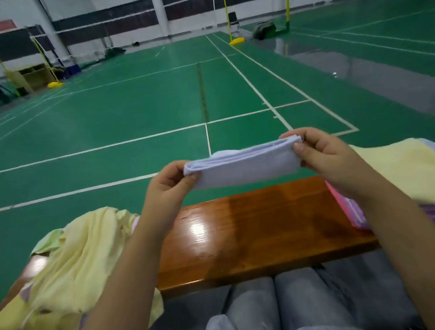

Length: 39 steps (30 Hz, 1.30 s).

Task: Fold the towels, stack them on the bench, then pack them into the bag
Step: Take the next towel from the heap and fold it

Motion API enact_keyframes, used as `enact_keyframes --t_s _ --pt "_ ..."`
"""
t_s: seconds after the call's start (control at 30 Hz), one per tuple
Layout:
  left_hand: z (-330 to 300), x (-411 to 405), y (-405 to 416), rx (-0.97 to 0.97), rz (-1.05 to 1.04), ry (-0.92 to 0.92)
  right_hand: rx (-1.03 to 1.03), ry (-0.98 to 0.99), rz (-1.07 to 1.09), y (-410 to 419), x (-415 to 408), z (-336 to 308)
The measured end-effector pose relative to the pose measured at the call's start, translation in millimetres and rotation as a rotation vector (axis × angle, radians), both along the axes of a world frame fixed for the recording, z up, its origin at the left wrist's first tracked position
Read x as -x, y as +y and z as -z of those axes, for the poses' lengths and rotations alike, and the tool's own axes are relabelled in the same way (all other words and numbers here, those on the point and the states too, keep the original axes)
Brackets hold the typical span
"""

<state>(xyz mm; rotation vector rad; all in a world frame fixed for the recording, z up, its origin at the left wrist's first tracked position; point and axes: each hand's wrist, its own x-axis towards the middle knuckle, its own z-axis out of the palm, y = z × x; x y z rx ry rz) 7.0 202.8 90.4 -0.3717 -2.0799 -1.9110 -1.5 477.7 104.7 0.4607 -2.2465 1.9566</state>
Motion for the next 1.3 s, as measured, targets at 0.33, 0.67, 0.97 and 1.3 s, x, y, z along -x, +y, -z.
enact_keyframes --t_s 0.33,0.67,0.97,1.3 --pt "132 -87 -18 -0.018 0.134 -0.571 -0.048 -0.514 -0.119 5 -71 150" --pt "111 -54 -13 -0.029 0.181 -0.618 0.066 -0.633 -0.172 15 -40 130" --pt "130 26 2 0.048 -0.027 -0.637 -0.131 -0.475 0.040 -9 50 138" --pt "178 99 2 0.250 -0.200 -0.709 -0.393 -0.457 0.155 -40 121 186"
